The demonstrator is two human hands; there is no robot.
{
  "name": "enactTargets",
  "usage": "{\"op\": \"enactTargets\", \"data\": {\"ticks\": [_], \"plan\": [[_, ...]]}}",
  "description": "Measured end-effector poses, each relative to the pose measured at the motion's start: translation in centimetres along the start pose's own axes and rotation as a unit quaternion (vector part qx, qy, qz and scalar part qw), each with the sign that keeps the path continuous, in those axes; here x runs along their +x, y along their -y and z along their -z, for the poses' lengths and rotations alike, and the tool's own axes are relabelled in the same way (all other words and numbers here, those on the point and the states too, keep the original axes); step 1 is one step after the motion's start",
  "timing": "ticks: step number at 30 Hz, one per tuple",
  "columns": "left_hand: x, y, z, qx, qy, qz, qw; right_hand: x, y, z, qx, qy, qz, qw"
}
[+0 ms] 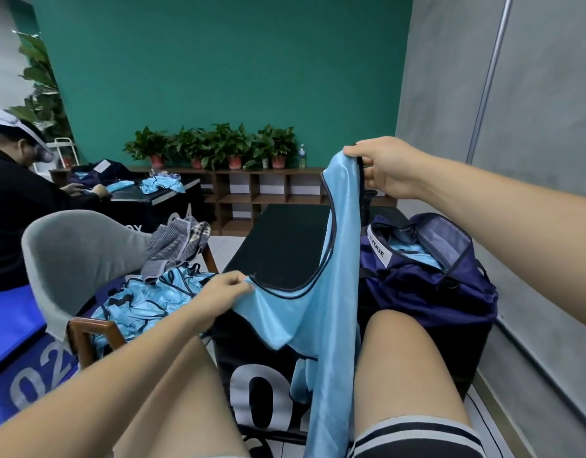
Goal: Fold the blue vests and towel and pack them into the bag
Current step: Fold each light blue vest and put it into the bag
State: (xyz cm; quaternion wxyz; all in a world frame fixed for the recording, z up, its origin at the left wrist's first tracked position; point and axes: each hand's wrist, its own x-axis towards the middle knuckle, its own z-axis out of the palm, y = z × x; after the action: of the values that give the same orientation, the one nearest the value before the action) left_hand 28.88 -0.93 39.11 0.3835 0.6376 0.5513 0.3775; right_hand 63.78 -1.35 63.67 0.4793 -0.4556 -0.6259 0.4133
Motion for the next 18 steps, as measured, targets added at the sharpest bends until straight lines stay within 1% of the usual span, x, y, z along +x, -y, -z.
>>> {"op": "enactTargets", "data": {"ticks": [8,12,14,18], "plan": [[1.3,-7.7,8.3,0.005,-0.073,-0.082,0.994,-0.4,-0.3,0.8,0.004,-0.001,0.004,1.000],[1.9,-10.8,11.3,0.010,-0.099,-0.113,0.989,-0.5,-0.3,1.5,-0.022,-0.009,0.011,1.000],[1.8,-12.4,12.4,0.003,-0.100,-0.126,0.987,-0.5,-0.5,1.9,-0.025,-0.031,0.019,0.999],[1.6,-15.2,14.7,-0.031,-0.090,-0.137,0.986,-0.1,-1.1,2.6,-0.022,-0.101,0.031,0.994]]}}
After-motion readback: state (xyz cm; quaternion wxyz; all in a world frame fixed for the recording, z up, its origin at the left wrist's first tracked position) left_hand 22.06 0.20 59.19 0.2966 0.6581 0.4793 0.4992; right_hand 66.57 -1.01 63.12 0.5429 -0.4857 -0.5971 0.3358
